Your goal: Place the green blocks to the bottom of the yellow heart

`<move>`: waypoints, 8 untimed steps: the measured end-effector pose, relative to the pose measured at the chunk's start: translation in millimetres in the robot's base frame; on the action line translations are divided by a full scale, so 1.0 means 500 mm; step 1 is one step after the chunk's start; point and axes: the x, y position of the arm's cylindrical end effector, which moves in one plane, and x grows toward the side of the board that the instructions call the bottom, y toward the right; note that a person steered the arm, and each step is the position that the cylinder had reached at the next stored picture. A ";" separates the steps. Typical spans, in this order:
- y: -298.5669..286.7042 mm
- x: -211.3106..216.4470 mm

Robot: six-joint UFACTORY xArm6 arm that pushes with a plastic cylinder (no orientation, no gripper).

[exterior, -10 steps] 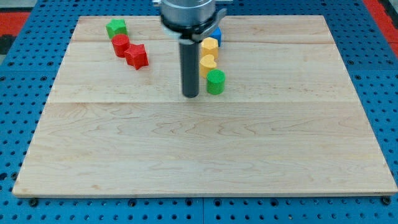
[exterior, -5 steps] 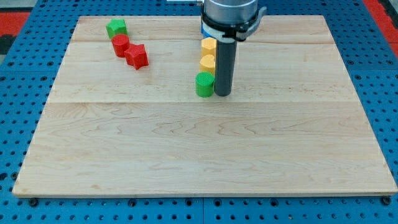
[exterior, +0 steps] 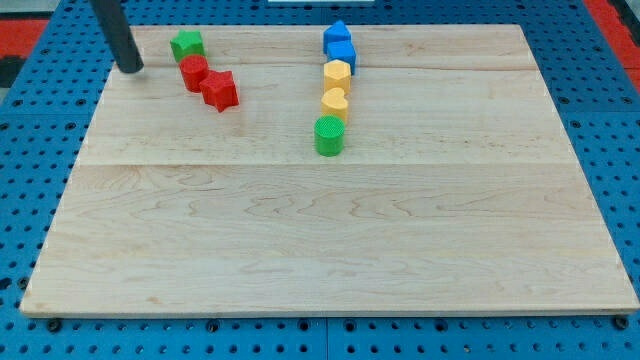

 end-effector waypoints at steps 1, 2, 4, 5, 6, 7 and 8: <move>0.085 -0.092; 0.145 -0.051; 0.175 0.175; 0.235 0.265; 0.254 0.388; 0.300 0.453; 0.227 0.429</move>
